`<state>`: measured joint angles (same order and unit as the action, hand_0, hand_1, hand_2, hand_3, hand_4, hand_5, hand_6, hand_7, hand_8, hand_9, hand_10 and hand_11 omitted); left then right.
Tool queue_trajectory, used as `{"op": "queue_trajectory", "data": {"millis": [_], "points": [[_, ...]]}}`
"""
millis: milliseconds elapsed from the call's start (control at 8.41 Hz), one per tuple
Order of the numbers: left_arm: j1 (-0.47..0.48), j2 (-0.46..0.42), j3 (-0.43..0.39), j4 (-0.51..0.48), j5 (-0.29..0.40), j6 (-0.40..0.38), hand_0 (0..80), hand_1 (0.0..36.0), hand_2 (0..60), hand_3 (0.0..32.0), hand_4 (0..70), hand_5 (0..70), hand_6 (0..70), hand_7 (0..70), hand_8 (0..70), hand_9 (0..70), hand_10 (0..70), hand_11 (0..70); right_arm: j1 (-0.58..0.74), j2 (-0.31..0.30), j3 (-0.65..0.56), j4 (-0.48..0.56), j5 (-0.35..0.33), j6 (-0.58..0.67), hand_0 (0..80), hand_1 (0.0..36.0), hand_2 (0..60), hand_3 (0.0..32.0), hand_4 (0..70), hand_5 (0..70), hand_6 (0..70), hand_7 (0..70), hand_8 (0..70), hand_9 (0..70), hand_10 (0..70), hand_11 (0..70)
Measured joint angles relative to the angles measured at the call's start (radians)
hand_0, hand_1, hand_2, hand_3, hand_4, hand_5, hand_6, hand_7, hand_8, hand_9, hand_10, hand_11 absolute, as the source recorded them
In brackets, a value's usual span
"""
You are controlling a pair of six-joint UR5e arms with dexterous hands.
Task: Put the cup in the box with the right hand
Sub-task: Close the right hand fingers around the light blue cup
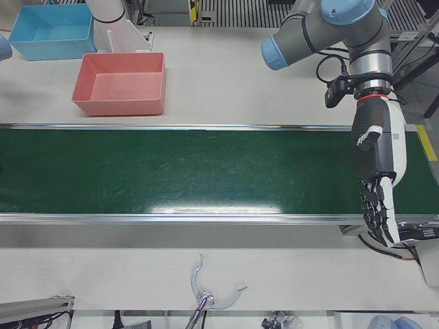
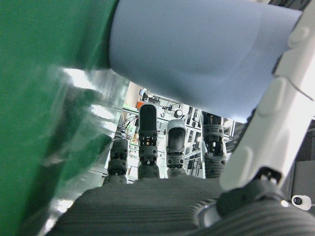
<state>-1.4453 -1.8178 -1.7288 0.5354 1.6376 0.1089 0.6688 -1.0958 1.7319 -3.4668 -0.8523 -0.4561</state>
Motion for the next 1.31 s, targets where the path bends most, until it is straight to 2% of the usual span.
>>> {"op": "queue_trajectory", "data": {"millis": [594, 1070, 1189, 1308], "points": [[0.000, 0.000, 0.000, 0.000, -0.001, 0.000, 0.0, 0.0, 0.0, 0.0, 0.0, 0.0, 0.0, 0.0, 0.0, 0.0, 0.0, 0.0, 0.000, 0.006, 0.003, -0.001, -0.002, -0.006, 52.7, 10.3, 0.0, 6.0, 31.8, 6.8, 14.5, 70.0, 26.6, 39.7, 10.7, 15.8], [0.000, 0.000, 0.000, 0.000, -0.001, 0.000, 0.0, 0.0, 0.0, 0.0, 0.0, 0.0, 0.0, 0.0, 0.0, 0.0, 0.0, 0.0, -0.001, 0.008, 0.002, -0.002, -0.002, -0.019, 53.5, 11.0, 0.0, 4.8, 33.0, 7.1, 15.0, 70.0, 27.5, 40.7, 11.4, 17.0], [0.000, 0.000, 0.000, 0.000, 0.000, 0.000, 0.0, 0.0, 0.0, 0.0, 0.0, 0.0, 0.0, 0.0, 0.0, 0.0, 0.0, 0.0, -0.001, 0.010, 0.001, -0.002, -0.002, -0.022, 56.3, 14.0, 0.0, 3.6, 33.6, 8.1, 15.6, 70.0, 28.4, 41.8, 12.0, 18.1], [0.000, 0.000, 0.000, 0.000, 0.000, 0.000, 0.0, 0.0, 0.0, 0.0, 0.0, 0.0, 0.0, 0.0, 0.0, 0.0, 0.0, 0.0, -0.001, 0.015, 0.001, -0.002, -0.002, -0.026, 61.9, 18.8, 0.0, 1.2, 34.8, 9.6, 16.5, 70.0, 29.6, 43.0, 12.8, 19.7]]}}
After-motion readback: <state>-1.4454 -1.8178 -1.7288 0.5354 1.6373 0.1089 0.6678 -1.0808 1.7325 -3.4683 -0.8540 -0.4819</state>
